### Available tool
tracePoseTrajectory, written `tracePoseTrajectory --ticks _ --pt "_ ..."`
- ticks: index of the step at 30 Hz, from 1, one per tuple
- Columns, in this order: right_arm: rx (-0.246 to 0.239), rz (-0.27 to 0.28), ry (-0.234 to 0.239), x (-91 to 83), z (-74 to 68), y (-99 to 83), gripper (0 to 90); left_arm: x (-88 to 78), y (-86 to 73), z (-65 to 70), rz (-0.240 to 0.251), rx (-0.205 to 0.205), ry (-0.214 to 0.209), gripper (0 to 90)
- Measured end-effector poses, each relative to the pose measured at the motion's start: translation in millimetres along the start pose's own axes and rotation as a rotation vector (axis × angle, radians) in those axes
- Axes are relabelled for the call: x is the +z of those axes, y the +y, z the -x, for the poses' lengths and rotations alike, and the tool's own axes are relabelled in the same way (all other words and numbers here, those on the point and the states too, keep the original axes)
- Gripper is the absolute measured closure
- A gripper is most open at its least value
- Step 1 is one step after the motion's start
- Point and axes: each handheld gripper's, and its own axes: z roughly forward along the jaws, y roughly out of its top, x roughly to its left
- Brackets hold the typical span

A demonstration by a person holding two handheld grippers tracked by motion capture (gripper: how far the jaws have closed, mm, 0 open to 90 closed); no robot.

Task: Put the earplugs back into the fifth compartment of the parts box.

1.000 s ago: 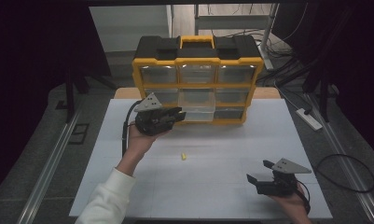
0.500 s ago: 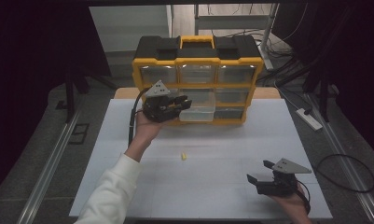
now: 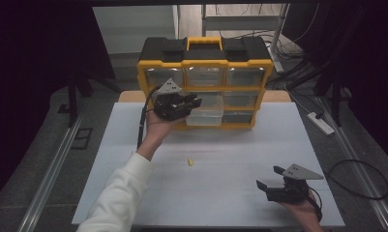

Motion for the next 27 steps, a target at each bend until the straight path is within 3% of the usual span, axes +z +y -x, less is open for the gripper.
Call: tracePoseTrajectory --ticks 4,6,8,10,17,27 --pt "-0.002 -0.001 0.000 0.3 0.0 0.0 13.1 7.1 2.0 -2.8 -0.010 -0.007 0.004 67.5" --pt "-0.003 -0.001 0.000 0.3 0.1 0.0 13.1 12.0 1.9 -3.2 0.002 -0.003 0.034 63.6" --pt "-0.002 -0.001 0.000 0.0 0.1 0.0 13.1 13.8 1.6 -2.7 0.009 0.004 0.054 39.6" --pt "0.001 -0.001 0.000 0.0 0.2 -0.6 13.1 14.4 1.4 -3.2 -0.003 0.000 0.062 25.1" --pt "0.001 -0.005 -0.001 0.3 0.5 -0.7 13.1 5.1 -1.0 -6.4 -0.010 -0.031 0.039 20.2" --pt "0.000 -0.007 -0.004 0.7 0.3 -0.8 13.1 -18.5 -10.1 2.3 -0.008 0.012 0.008 18.0"
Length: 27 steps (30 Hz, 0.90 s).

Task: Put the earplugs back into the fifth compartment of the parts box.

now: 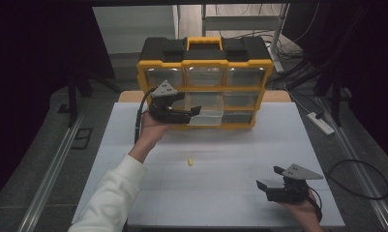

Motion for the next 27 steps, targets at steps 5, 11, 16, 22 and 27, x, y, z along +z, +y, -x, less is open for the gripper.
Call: tracePoseTrajectory --ticks 5,11,16,22,27 --pt "-0.002 -0.003 -0.001 0.1 -0.1 0.1 13.1 -11.1 -13.4 6.5 -0.015 0.033 -0.005 17.9" --pt "-0.002 -0.005 -0.002 0.5 -0.1 -0.1 13.1 -20.2 -33.4 11.9 -0.033 0.041 -0.019 17.7" --pt "-0.002 -0.006 -0.005 1.2 -0.4 -0.1 13.1 -25.3 -49.6 15.3 -0.060 0.045 -0.023 17.8" --pt "-0.006 -0.007 -0.006 1.4 -0.7 -0.2 13.1 -28.3 -64.7 18.1 -0.076 0.028 -0.047 17.8" --pt "-0.007 -0.008 -0.005 1.6 -0.9 -0.3 13.1 -22.5 -75.6 21.3 -0.112 0.027 -0.074 17.4"
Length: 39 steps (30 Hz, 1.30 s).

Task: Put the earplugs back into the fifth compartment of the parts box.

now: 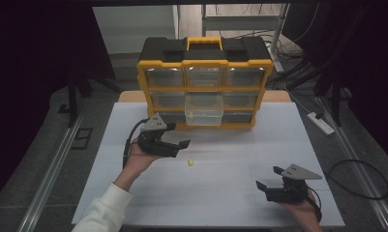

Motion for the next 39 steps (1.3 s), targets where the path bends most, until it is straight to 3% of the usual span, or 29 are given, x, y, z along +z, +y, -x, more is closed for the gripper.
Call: tracePoseTrajectory --ticks 7,13,39 --pt "-0.004 -0.005 0.001 0.0 0.1 -0.2 13.1 16.1 -13.3 3.1 -0.071 0.013 -0.007 17.2" --pt "-0.004 0.000 0.002 -0.2 0.1 -0.2 13.1 23.0 -17.7 3.9 -0.096 0.024 -0.005 17.2" --pt "-0.003 -0.005 0.000 0.3 0.3 -0.2 13.1 69.0 -45.3 -9.4 -0.257 -0.014 -0.016 17.4"
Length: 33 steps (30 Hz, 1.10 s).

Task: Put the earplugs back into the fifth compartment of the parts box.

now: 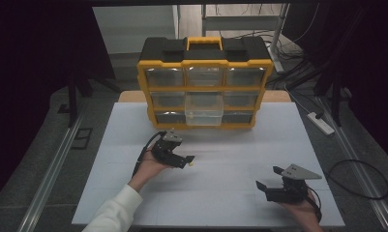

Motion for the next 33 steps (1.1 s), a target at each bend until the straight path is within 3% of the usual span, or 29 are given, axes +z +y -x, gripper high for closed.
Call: tracePoseTrajectory --ticks 5,13,16,33 --pt "-0.001 0.000 -0.002 0.6 -0.5 -0.1 13.1 16.9 0.1 2.2 -0.047 0.017 -0.005 17.5" --pt "-0.001 -0.003 -0.002 0.6 0.0 -0.3 13.1 27.8 -2.9 -0.2 -0.104 0.027 -0.007 18.2" --pt "-0.002 -0.002 -0.001 0.9 -0.3 -0.2 13.2 32.4 -3.8 0.6 -0.127 0.050 -0.011 19.3" --pt "-0.003 -0.001 -0.002 0.5 -0.3 -0.3 13.2 37.2 -5.4 3.7 -0.162 0.113 -0.032 36.9"
